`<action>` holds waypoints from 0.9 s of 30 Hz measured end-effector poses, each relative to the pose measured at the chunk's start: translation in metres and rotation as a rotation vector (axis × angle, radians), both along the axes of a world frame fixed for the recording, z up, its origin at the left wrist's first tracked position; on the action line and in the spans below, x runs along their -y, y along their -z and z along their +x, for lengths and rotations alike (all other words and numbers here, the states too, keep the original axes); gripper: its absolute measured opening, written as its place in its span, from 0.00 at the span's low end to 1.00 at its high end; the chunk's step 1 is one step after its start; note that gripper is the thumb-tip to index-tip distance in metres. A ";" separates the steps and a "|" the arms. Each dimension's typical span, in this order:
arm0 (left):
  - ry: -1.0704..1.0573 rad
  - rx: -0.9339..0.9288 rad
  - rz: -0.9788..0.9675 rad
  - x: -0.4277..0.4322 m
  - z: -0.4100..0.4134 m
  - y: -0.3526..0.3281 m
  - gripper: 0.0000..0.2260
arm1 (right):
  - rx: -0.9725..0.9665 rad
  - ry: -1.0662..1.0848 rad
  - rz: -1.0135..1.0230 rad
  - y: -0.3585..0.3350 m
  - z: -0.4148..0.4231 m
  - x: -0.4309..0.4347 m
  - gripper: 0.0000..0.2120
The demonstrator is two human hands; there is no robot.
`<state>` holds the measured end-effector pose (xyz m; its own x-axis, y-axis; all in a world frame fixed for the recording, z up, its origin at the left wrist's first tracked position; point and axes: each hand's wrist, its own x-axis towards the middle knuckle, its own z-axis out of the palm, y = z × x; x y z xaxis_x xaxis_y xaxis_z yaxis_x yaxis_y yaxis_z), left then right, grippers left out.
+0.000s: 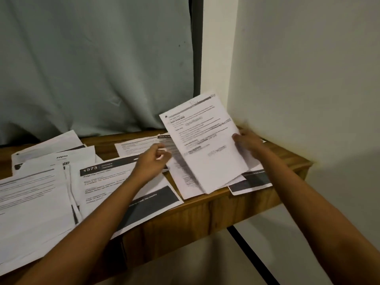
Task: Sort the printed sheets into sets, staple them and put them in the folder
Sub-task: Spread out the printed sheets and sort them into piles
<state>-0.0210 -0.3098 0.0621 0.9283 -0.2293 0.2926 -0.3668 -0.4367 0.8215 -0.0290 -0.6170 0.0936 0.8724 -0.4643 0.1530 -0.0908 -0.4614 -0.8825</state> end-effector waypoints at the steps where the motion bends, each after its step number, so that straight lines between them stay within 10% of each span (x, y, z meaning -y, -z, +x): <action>1: 0.037 0.044 0.090 0.008 -0.001 0.005 0.20 | 0.012 0.044 -0.030 0.000 0.000 0.017 0.15; 15: 0.259 0.230 0.783 0.059 0.006 0.047 0.50 | -0.312 0.365 -0.343 0.032 0.017 0.154 0.19; 20: 0.256 0.177 0.827 0.064 0.008 0.057 0.55 | -0.428 0.445 -0.815 0.045 0.028 0.141 0.18; 24: 0.256 0.150 0.838 0.065 0.006 0.062 0.48 | -0.145 -0.028 -0.796 0.054 0.037 0.103 0.27; 27: 0.254 0.142 0.844 0.065 0.006 0.062 0.42 | -0.331 -0.448 -0.802 0.067 0.032 0.074 0.30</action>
<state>-0.0148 -0.3749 0.0004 0.7881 -0.6142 0.0414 -0.6086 -0.7671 0.2029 0.0032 -0.6908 0.0263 0.9984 0.0559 -0.0057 0.0527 -0.9659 -0.2534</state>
